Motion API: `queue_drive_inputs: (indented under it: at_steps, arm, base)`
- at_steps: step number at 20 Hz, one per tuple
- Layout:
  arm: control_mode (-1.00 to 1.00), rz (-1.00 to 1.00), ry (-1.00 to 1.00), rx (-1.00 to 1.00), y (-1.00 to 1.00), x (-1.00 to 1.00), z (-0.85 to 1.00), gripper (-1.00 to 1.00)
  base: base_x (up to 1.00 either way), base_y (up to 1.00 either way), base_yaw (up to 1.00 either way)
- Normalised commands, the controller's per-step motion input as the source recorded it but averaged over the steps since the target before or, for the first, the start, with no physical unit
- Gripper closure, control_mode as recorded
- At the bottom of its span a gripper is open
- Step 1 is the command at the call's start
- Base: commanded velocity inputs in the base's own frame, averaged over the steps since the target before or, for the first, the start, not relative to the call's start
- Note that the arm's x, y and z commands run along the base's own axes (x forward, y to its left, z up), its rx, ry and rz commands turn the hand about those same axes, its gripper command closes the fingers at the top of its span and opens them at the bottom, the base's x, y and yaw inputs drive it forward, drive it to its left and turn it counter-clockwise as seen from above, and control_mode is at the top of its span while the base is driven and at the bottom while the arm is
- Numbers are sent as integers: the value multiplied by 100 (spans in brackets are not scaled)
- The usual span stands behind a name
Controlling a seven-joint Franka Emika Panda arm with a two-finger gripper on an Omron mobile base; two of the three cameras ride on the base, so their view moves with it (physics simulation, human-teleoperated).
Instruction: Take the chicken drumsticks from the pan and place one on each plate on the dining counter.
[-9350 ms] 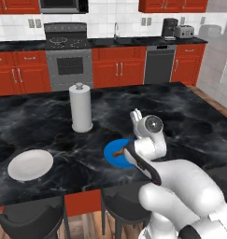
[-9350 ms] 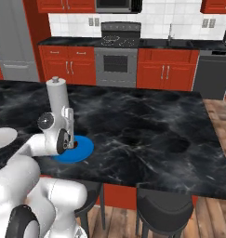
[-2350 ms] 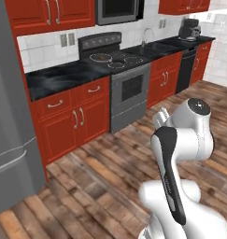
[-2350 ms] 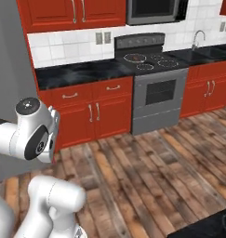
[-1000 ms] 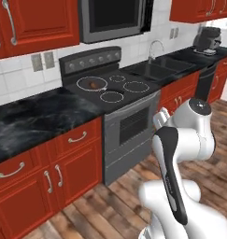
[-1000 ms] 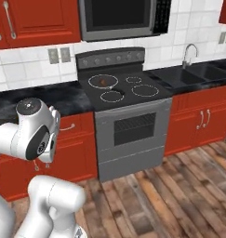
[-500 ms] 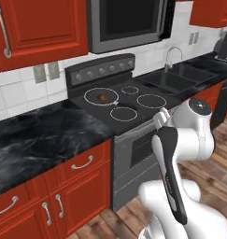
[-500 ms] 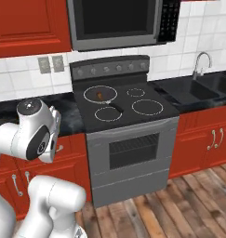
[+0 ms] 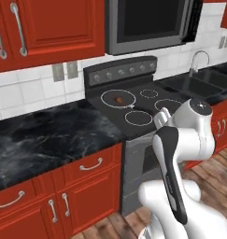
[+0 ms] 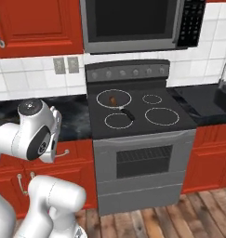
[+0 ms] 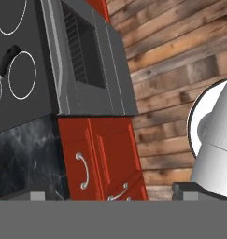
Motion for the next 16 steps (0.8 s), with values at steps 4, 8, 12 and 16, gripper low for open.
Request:
queue_drive_inputs:
  at_steps: [4, 8, 12, 16]
  arm:
    - [100, 0, 0, 0, 0, 0, 0, -100]
    - [100, 0, 0, 0, 0, 0, 0, -100]
    - [100, 0, 0, 0, 0, 0, 0, -100]
    - [100, 0, 0, 0, 0, 0, 0, -100]
  base:
    - [36, -11, 26]
    - [66, -31, 24]
    - [78, -41, 25]
    - [68, -33, 26]
